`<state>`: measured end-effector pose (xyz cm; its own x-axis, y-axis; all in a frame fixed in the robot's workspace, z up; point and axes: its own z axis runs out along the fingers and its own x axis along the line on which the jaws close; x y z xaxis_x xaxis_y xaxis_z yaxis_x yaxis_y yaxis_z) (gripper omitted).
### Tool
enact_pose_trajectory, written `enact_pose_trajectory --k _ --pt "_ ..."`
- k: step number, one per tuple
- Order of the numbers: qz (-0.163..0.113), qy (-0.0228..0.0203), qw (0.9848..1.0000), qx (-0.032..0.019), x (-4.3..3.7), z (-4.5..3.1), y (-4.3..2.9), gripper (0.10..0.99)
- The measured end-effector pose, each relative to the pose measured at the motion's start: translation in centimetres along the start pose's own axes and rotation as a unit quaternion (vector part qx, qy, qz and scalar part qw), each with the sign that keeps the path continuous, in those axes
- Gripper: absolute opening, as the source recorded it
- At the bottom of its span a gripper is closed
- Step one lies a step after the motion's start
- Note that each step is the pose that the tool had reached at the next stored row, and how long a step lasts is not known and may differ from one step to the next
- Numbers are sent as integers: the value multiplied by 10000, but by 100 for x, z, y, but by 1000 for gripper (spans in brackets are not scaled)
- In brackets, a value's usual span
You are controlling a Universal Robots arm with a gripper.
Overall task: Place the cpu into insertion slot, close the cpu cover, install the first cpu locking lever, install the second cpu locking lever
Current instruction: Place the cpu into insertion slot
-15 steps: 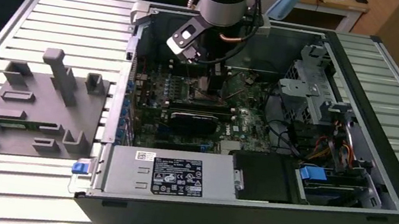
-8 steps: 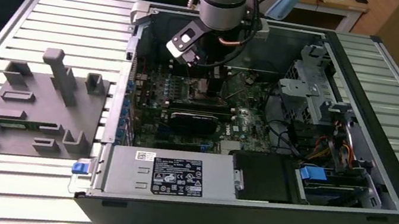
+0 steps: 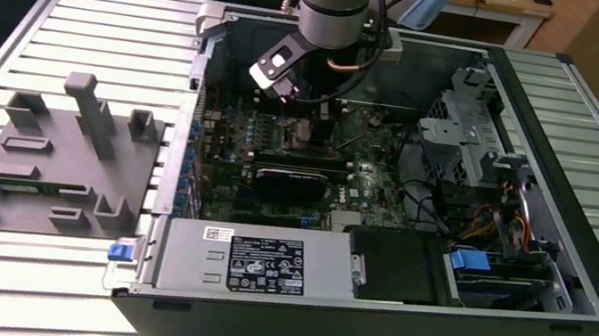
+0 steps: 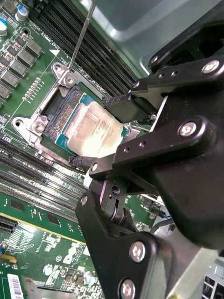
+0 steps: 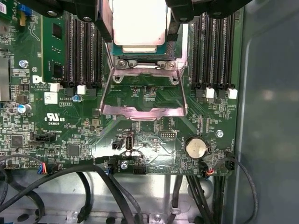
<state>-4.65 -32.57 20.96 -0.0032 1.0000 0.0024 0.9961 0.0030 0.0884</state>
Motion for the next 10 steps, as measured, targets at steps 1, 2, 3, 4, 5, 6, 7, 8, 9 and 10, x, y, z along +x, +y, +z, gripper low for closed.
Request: enact_pose_trajectory --k 1,2,3,4,5,6,7,8,9,10 --pt "3 0 10000 1 7 21 -2 537" --pt "3 0 10000 1 9 30 -3 537" --pt "3 0 10000 1 11 38 -4 537" --pt "4 0 10000 2 13 46 -5 537" --pt "4 0 10000 2 15 53 -6 537" --pt "4 0 10000 2 17 59 -6 537" --pt "3 0 10000 2 18 66 -6 537" --pt "3 0 10000 2 19 73 -7 537" --pt "4 0 10000 2 20 80 -8 537" --pt "4 0 10000 2 22 88 -10 537"
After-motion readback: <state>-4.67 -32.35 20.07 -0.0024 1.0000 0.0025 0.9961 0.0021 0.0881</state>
